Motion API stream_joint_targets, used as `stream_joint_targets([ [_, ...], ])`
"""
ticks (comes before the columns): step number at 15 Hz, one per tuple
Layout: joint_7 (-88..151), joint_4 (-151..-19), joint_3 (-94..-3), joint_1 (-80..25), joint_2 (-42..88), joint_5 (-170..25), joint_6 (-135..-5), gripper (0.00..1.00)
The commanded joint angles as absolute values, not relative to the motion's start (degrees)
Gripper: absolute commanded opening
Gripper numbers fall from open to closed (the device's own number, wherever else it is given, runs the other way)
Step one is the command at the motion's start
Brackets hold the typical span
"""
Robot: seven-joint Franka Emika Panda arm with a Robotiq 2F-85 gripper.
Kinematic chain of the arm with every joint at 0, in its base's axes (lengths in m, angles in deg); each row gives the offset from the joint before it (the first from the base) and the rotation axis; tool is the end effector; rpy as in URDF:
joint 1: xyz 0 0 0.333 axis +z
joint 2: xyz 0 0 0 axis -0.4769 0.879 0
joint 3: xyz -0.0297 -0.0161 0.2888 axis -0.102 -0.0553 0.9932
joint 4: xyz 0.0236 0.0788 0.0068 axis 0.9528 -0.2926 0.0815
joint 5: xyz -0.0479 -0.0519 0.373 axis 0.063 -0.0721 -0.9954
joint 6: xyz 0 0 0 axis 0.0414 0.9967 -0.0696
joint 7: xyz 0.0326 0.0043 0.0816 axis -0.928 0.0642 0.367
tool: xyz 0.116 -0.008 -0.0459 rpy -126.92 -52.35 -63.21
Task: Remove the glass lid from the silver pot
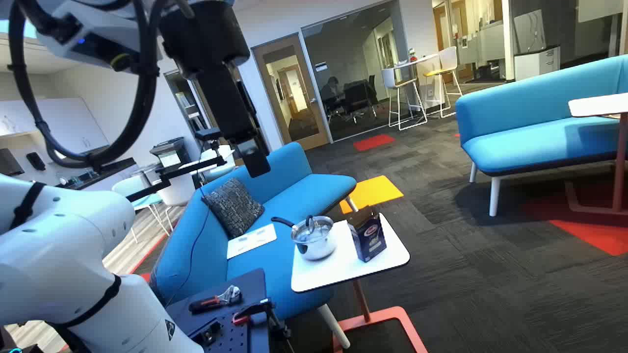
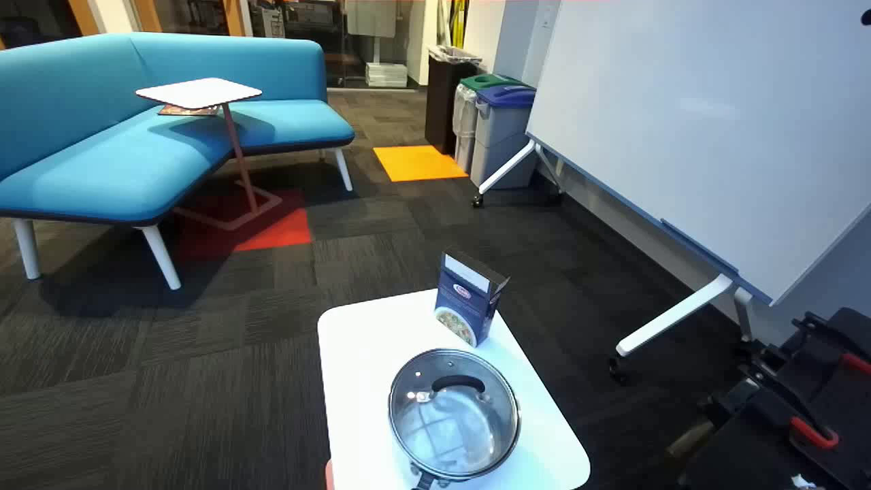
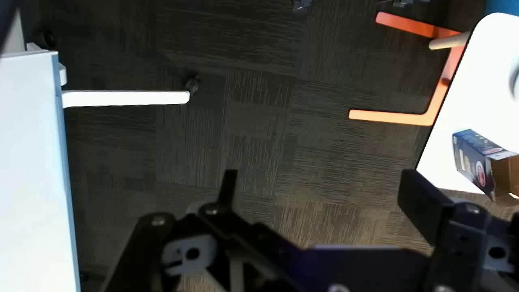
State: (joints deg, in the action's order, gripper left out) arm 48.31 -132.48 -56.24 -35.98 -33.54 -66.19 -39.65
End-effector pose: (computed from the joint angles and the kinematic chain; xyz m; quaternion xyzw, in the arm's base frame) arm 0.3287 -0.1359 0.5019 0.9991 -0.0209 0.0303 0.0186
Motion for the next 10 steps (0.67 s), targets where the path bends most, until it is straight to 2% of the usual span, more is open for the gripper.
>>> stream_joint_targets([
  [1,48.3,-132.3,-56.2,-36.0,-33.5,-66.2,-39.5,1.0],
  [10,48.3,-131.1,-54.4,-32.8,-30.6,-67.8,-41.6,1.0],
])
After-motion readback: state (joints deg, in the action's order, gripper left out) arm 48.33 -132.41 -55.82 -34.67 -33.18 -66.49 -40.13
